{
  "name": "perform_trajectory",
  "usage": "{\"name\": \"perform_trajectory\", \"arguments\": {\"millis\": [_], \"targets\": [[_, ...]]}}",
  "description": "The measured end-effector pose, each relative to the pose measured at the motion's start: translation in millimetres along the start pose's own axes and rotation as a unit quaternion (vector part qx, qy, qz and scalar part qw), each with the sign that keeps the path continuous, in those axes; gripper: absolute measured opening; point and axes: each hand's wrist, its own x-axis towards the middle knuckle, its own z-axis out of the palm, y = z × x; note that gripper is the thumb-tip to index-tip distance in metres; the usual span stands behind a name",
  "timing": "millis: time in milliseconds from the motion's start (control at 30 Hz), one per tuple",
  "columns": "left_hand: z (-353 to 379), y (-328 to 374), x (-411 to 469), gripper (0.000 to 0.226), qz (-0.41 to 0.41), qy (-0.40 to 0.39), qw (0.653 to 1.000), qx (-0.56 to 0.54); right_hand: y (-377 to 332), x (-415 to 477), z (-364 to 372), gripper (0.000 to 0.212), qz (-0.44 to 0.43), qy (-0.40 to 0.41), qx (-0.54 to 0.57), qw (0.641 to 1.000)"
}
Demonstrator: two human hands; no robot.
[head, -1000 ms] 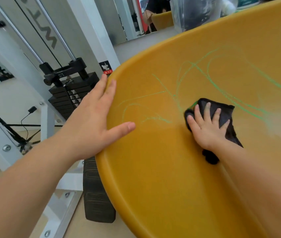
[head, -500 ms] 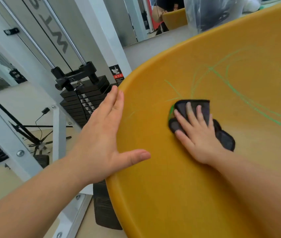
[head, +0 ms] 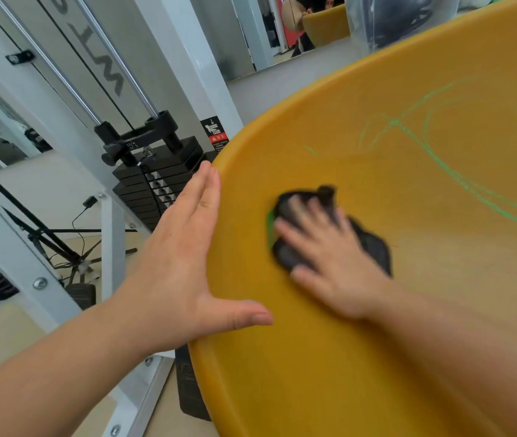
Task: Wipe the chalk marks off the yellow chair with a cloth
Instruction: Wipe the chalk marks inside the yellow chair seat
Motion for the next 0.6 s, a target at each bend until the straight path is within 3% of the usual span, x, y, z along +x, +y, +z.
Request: {"name": "perform_trajectory", "arguments": {"millis": [100, 167, 333, 433, 500, 600], "targets": [[0, 1, 0, 0.148, 0.0, -0.003, 1.0, -0.003, 51, 43, -17, 0.075, 0.235, 0.046, -0.013, 0.971], [0, 1, 0, 0.146, 0.005, 0.002, 1.0, -0.005, 35, 65, -19, 0.08, 0.269, 0.064, 0.043, 0.96], [3, -3, -1, 0.142, 0.024, 0.022, 0.999, -0.019, -74, 29, -6, 0.078, -0.027, -0.024, 0.118, 0.992], [4, -1, -2, 0.142, 0.021, 0.024, 0.999, -0.025, -50, -3, -4, 0.069, -0.122, -0.055, 0.088, 0.987], [3, 0, -3, 0.142, 0.016, 0.021, 0.999, -0.026, -4, 6, -5, 0.065, -0.061, -0.018, 0.016, 0.998], [1, 2, -3, 0.143, 0.006, 0.014, 1.0, -0.025, 40, 46, -17, 0.072, 0.181, 0.025, 0.001, 0.983]]}}
